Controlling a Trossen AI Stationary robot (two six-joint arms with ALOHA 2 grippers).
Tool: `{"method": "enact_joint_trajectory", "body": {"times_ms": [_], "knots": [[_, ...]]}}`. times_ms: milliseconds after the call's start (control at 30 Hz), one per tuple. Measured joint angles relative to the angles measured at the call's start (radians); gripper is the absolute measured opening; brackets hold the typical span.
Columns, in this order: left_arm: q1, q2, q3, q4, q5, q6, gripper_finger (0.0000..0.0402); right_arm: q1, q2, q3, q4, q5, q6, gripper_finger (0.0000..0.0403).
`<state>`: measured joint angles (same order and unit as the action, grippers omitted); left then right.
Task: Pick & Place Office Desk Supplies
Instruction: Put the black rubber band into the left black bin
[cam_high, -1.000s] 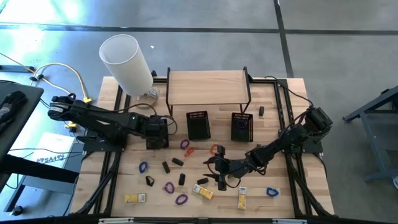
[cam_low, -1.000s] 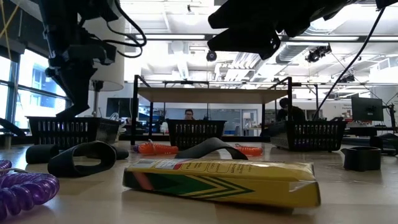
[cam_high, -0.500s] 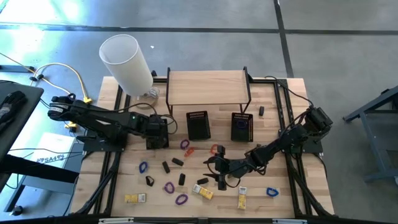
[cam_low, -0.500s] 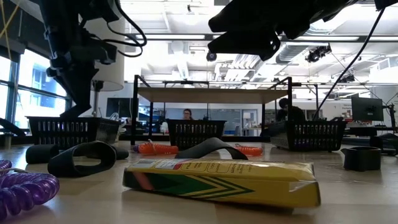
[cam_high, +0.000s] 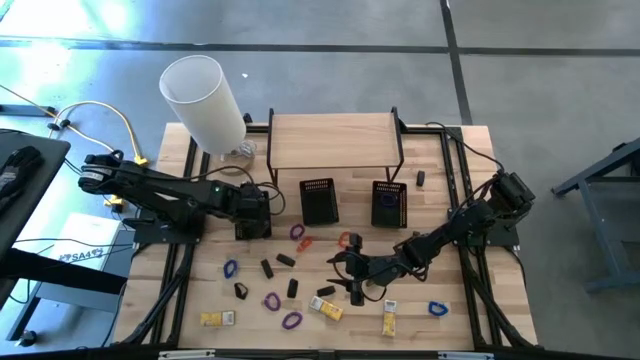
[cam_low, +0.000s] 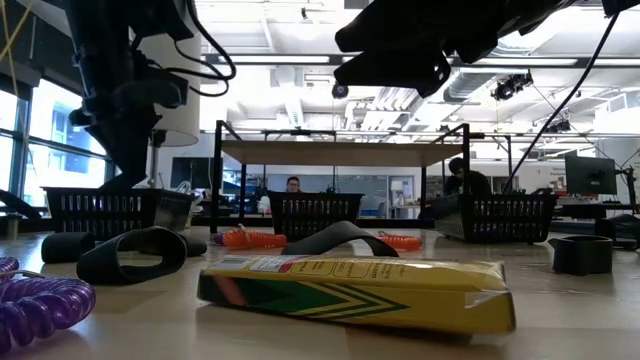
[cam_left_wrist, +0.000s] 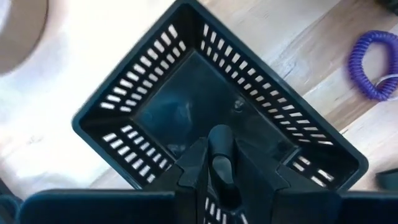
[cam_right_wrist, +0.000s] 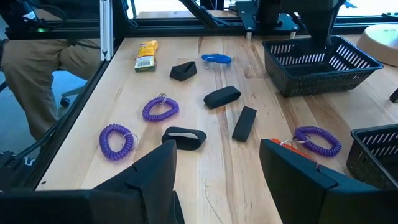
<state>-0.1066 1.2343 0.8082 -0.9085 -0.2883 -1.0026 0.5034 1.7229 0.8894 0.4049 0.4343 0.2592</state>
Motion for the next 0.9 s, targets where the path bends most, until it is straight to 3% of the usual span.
{"method": "enact_joint_trajectory", "body": {"times_ms": [100,267,400,667,900], "knots": [[0.0,0.017,0.0,0.0,0.007,-0.017,0.007,0.0,0.0,0.0,0.001,0.0,0.002,0.0219],[0.0,0.021,0.0,0.0,0.016,0.083,0.007,0.001,0.0,0.0,0.001,0.0,0.009,0.0219],[0.0,0.021,0.0,0.0,0.1,0.109,0.007,0.001,0.0,0.0,0.002,0.0,0.01,0.0219],[0.0,0.021,0.0,0.008,0.096,0.135,0.0074,0.001,0.0,0.0,0.002,0.0,0.01,0.0219],[0.0,0.021,0.0,0.007,0.109,0.035,0.0143,0.001,0.0,0.0,0.002,0.0,0.025,0.0219]]}}
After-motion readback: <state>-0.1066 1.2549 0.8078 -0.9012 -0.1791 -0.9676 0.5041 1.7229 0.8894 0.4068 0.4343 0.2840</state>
